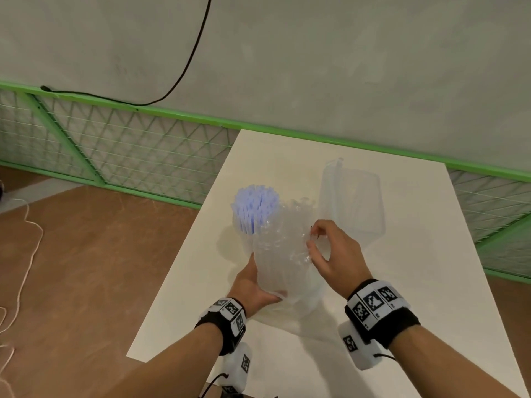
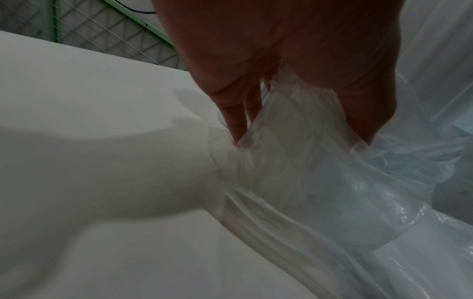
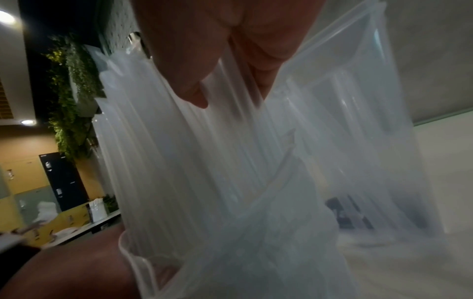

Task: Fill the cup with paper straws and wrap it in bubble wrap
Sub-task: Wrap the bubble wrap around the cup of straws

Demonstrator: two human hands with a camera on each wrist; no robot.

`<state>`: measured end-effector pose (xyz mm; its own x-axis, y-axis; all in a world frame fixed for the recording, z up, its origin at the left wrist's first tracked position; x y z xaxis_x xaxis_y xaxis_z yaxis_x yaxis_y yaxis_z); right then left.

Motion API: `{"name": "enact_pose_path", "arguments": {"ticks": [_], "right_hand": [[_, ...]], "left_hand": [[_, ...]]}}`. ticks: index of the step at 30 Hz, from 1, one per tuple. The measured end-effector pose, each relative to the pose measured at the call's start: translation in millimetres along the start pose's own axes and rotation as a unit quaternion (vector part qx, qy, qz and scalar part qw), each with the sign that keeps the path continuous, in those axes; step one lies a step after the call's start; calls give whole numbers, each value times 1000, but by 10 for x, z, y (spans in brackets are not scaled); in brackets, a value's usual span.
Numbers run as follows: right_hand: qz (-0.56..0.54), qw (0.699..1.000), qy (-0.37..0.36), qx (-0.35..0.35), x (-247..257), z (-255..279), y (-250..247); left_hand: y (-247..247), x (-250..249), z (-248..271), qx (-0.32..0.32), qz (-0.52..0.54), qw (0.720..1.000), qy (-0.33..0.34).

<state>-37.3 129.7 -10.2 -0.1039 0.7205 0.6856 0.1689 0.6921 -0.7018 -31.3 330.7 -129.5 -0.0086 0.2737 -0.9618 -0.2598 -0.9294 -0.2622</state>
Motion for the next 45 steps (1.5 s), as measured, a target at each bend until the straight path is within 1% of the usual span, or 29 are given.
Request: {"name": "enact_pose_path", "arguments": {"ticks": [2, 6, 10, 11, 15, 20, 23, 26, 28, 29, 31, 36, 38, 41, 45], "right_hand": [[-14, 1000, 9, -5, 13, 3, -2], [1, 999, -14, -52, 28, 40, 41], [11, 997, -23, -71, 48, 6, 35], [13, 997, -21, -69, 51, -5, 22], [-9, 998, 23, -55, 74, -42, -63], [1, 998, -7, -59, 89, -53, -55], [15, 998, -5, -58, 70, -49, -36], [37, 999, 4, -30, 42, -52, -46], [20, 1000, 17, -12, 62, -56, -72], [4, 1000, 22, -13, 81, -58, -84], [-16, 999, 26, -38, 125, -70, -97], [-12, 995, 30, -92, 180, -95, -131], [-21, 995, 37, -88, 203, -131, -169], [-15, 998, 44, -45, 234, -180, -207], [-55, 996, 46, -57, 280, -224, -314]], "left_hand": [[8, 9, 4, -5, -3, 1000, -1], [15, -23, 13, -10, -5, 1000, -2], [-2, -64, 22, -10, -1, 1000, -9], [-6, -72, 26, -8, 0, 1000, -9], [-12, -83, 45, -4, 4, 1000, -17], [-9, -126, 66, -4, 16, 1000, -16], [-13, -141, 74, -6, 21, 1000, -15], [-13, -139, 80, -6, 23, 1000, -14], [-16, -148, 84, -4, 21, 1000, -14], [-18, -151, 85, -2, 20, 1000, -13], [-23, -155, 84, -2, 20, 1000, -12], [-23, -149, 80, -3, 16, 1000, -10], [-26, -149, 76, -2, 16, 1000, -8], [-30, -154, 84, 2, 16, 1000, -10], [-34, -147, 85, 0, 17, 1000, -11]]}}
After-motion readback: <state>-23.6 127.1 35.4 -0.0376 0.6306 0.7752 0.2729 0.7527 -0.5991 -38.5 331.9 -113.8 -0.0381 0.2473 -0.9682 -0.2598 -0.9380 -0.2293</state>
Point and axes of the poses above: each hand's wrist, its own z-axis away from the middle knuckle, its own y-axis out of the palm, x = y × z, the point moved 1 cm from there along -z, towards the middle knuckle, and after that the axes turned 9 degrees about y, right-handed, at the moved point
